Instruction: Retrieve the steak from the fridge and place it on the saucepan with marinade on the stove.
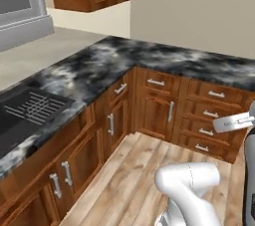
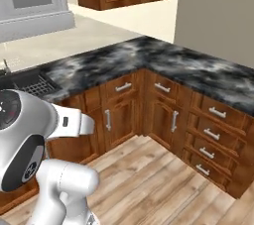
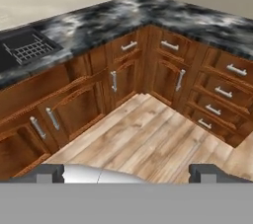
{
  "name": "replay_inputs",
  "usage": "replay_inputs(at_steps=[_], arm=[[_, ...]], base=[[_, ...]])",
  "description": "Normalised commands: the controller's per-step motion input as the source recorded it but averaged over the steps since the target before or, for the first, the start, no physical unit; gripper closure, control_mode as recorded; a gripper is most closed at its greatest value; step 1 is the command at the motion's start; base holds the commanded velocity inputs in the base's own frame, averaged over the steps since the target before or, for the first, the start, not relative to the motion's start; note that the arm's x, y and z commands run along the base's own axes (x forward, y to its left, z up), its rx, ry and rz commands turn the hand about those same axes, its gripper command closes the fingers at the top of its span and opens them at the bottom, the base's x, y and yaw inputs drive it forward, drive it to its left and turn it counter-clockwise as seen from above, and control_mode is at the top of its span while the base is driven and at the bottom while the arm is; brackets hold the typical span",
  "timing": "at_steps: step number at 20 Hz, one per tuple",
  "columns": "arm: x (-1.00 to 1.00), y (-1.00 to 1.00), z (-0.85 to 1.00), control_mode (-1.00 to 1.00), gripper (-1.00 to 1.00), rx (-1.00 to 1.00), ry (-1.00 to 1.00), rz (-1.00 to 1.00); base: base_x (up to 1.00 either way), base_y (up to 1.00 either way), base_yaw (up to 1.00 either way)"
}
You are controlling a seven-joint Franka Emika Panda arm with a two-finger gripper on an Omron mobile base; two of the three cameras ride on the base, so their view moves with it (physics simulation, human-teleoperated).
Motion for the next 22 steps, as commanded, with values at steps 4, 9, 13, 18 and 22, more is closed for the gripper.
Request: replay_inputs(at_steps=[4,9,13,18,22], arm=[[0.00,0.00,0.00,1.00,-1.00,0.00,0.00,0.00],[0.00,0.00,0.00,1.00,-1.00,0.00,0.00,0.00],[0.00,0.00,0.00,1.00,-1.00,0.00,0.00,0.00],[0.00,0.00,0.00,1.00,-1.00,0.00,0.00,0.00],[0.00,0.00,0.00,1.00,-1.00,0.00,0.00,0.00]], base=[[-0.13,0.00,-0.55],[-0.15,0.00,-0.57],[-0.22,0.00,-0.56],[-0.35,-0.04,-0.53],[-0.43,-0.11,-0.54]])
